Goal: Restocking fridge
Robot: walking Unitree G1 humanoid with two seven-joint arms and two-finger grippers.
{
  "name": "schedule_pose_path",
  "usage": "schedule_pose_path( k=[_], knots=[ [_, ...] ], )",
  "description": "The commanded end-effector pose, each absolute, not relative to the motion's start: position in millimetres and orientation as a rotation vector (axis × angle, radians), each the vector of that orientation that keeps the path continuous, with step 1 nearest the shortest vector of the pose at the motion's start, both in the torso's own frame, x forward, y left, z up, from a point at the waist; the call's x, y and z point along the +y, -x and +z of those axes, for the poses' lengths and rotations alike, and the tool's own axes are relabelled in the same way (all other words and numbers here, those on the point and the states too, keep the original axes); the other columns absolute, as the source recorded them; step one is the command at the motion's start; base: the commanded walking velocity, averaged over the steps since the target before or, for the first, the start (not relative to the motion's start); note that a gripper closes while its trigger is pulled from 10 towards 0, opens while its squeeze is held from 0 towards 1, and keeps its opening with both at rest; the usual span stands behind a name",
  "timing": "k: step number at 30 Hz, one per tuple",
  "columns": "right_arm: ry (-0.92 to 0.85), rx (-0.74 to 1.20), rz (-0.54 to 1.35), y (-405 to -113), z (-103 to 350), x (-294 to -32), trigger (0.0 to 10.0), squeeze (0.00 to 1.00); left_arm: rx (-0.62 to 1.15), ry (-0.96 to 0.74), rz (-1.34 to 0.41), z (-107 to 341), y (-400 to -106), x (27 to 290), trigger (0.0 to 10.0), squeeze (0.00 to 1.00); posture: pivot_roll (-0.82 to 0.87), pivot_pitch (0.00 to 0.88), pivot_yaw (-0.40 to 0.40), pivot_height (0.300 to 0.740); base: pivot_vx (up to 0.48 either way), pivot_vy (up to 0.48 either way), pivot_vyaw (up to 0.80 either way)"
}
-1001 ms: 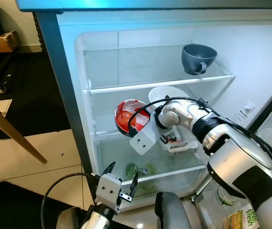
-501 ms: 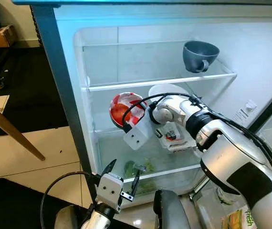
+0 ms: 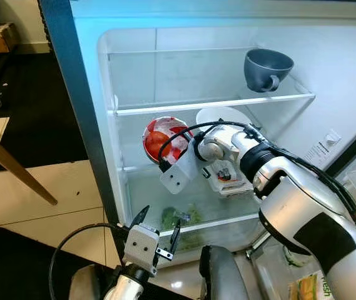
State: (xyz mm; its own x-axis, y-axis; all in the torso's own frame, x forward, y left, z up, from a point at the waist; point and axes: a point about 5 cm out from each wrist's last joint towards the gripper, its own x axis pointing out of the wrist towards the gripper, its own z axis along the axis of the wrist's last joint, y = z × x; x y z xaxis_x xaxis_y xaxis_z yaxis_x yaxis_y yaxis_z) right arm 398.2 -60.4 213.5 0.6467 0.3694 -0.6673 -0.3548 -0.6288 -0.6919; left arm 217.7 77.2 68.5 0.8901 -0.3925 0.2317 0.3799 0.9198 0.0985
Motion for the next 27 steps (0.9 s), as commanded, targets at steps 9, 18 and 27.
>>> schedule_pose_path(
  k=[9,18,27],
  knots=[
    [2.018,-0.032,0.923,-405.9,233.6,-63.8,10.0,0.0,-0.247,-0.06,-0.398,71.3,-215.0,76.0,10.0,0.0,0.05,0.182,-0.117,0.456,0.0,0.0,0.0],
    [2.019,-0.03,0.906,-406.8,235.2,-64.0,10.0,0.17,-0.248,-0.062,-0.395,73.5,-214.5,75.5,10.0,0.0,0.06,0.18,-0.12,0.456,0.0,0.0,0.0],
    [2.024,-0.069,0.874,-407.8,238.7,-62.3,10.0,0.1,-0.243,-0.065,-0.396,73.1,-214.5,75.0,10.0,0.0,0.06,0.182,-0.118,0.456,0.0,0.0,0.0]
  ],
)
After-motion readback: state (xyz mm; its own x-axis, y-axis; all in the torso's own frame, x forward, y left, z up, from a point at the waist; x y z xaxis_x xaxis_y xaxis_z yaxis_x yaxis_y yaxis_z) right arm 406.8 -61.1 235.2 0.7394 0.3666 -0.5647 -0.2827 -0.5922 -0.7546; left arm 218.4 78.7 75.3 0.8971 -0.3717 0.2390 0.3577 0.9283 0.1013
